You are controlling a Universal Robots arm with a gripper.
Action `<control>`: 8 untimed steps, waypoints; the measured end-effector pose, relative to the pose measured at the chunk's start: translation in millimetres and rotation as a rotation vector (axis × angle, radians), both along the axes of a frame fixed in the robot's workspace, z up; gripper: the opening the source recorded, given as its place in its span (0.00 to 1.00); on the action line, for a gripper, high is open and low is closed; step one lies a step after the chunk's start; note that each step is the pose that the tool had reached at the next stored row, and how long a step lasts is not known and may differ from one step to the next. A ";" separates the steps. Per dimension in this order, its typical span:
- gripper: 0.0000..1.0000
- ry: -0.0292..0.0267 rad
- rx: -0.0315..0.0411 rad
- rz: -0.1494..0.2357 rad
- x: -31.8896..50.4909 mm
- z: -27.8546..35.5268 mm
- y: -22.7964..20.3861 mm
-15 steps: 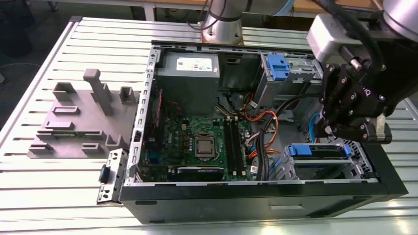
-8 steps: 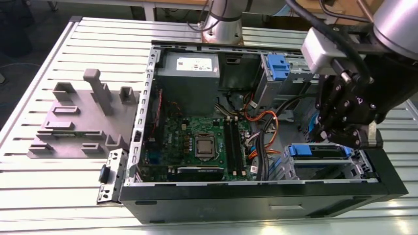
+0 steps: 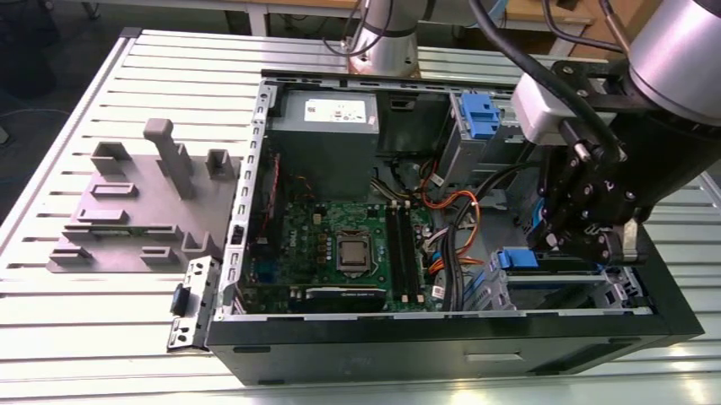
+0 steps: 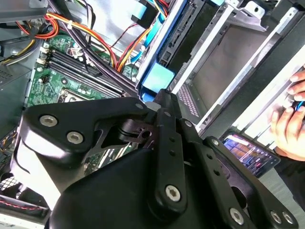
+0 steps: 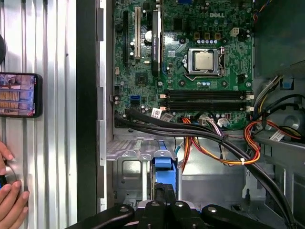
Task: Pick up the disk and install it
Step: 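Insert the disk into the insertion slot, then insert the first disk wire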
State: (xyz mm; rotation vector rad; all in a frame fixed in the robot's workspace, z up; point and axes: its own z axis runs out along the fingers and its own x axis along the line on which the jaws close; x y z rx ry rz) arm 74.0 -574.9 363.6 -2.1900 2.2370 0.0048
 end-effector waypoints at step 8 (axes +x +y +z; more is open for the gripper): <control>0.11 0.0000 0.0002 0.000 -0.1 -0.9 -0.1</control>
